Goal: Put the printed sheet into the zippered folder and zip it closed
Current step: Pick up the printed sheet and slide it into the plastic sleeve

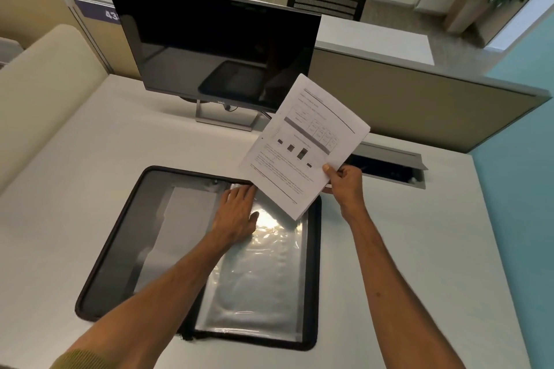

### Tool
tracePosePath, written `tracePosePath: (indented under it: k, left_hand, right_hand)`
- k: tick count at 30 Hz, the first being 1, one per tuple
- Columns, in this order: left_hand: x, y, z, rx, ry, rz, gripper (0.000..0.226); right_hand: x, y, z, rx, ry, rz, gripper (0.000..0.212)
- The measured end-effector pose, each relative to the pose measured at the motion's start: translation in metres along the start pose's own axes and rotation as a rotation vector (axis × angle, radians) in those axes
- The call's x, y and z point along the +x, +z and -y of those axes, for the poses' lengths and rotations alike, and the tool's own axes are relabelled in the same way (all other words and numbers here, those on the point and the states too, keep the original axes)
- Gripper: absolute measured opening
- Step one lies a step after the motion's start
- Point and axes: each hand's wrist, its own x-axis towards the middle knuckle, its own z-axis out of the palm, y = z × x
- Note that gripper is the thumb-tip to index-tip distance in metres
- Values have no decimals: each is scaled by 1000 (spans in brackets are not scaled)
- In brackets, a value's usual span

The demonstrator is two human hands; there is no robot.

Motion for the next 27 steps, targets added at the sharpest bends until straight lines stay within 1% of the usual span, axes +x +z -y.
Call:
tracePosePath:
  k: [3,6,9,11,13,16,19,23,27]
  left_hand:
    - [9,-10,3,-5,-6,45,77]
    - [20,-15,5,-55,11,78,61]
    - [29,-20,1,-128,38,25,46]
    - [34,-22,-3,-135,51,-4,37]
    - [36,-23,-6,-116,43,7,38]
    - [40,-21,-5,-44,58,72,53]
    - [39,-16,-5,47,110,102,45]
    - [33,-13,-6,67,128,38,31]
    - [29,-15,-5,40,123,-5,33]
  right_hand:
    - [2,-1,4,41,-19,-68,7]
    - [6,-4,13,65,-61,-123,7]
    - [9,-4,23,98,-109,-150,10]
    - [10,-2,28,108,-130,-149,11]
    - [12,3,30,116,-136,-144,12]
    - [12,9,29,124,-140,-133,6]
    - [8,12,27,115,-145,-125,8]
    - [6,13,25,105,-145,-133,14]
    - [7,13,25,102,-151,-139,13]
